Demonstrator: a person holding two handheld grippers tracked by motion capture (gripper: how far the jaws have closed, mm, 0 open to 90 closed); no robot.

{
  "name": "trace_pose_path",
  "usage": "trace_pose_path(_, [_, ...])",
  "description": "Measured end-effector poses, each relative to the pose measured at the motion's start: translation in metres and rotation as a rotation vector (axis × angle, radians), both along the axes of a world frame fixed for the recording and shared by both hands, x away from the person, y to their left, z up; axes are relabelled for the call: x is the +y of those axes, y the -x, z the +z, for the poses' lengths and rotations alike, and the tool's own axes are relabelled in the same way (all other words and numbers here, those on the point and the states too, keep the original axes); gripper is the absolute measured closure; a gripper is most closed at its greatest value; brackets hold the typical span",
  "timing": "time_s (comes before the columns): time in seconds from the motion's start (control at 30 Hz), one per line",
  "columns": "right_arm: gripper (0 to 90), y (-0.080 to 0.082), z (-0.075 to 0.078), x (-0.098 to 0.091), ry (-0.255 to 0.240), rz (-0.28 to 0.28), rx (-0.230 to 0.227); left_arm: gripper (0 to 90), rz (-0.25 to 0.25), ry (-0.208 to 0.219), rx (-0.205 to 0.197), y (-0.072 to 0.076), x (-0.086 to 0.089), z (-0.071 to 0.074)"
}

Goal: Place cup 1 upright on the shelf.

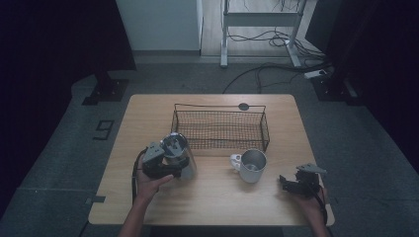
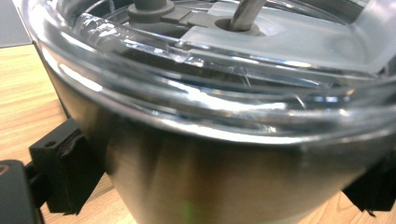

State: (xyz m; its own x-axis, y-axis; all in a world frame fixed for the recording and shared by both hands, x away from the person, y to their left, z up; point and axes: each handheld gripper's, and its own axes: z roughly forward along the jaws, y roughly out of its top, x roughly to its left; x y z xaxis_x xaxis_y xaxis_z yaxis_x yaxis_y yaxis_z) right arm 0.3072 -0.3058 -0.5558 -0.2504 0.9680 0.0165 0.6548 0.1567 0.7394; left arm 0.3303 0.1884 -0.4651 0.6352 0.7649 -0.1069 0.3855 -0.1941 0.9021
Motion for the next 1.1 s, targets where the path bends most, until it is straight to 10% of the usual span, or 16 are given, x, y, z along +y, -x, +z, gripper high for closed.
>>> trace_pose_path(1.1, [13.7, 0.0, 0.0, 0.001, 0.003, -0.014, 0.0, 4.1, 0.07, -0.001, -0.012, -0.024, 0.004, 0.038])
